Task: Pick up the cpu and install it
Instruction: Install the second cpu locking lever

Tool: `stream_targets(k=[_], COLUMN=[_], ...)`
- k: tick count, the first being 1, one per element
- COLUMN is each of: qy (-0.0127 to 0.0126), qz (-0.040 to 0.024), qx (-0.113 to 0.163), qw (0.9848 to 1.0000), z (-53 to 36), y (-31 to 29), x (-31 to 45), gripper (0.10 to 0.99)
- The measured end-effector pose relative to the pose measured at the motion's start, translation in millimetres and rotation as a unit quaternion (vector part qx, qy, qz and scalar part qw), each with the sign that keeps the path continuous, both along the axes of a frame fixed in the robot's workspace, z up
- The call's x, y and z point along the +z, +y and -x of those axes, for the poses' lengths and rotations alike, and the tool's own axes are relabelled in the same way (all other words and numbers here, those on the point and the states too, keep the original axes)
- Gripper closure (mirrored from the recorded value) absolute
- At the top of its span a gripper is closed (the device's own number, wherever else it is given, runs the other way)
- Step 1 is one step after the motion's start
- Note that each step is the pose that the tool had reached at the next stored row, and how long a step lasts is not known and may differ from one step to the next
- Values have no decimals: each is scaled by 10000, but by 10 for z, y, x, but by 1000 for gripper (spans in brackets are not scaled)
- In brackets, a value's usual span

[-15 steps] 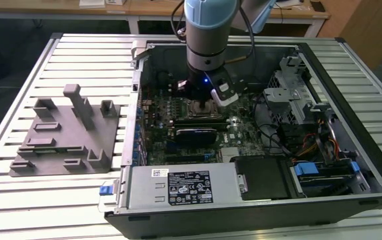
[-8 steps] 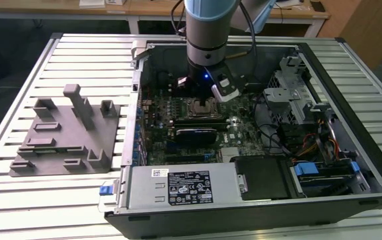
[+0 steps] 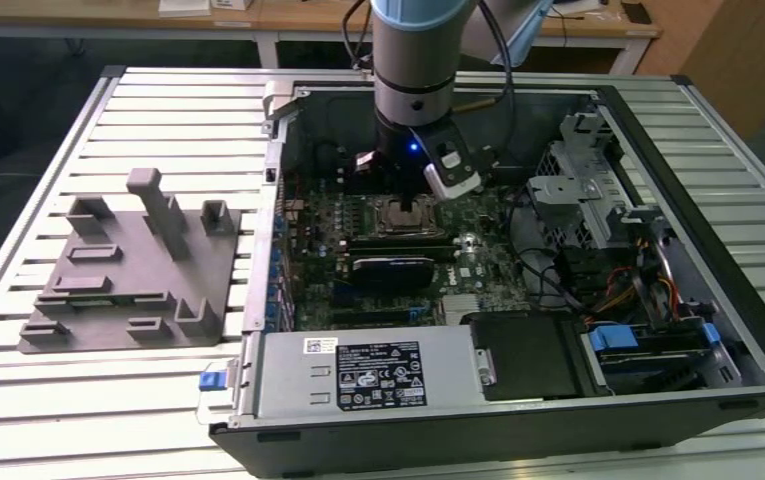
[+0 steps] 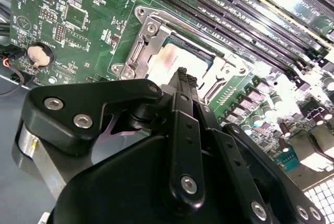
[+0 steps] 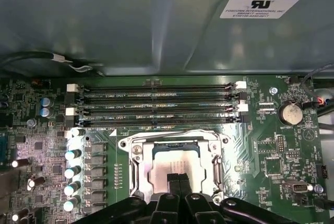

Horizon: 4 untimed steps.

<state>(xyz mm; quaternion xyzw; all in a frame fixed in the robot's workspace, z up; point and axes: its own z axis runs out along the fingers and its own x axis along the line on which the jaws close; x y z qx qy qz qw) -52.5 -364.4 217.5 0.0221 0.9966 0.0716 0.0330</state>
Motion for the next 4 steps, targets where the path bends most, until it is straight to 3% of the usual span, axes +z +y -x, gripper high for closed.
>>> stream_targets(k=[4], qy=[0], qz=[2], qx=[0], qw=[10000], z=[0], y=[0], x=[0], gripper=[980])
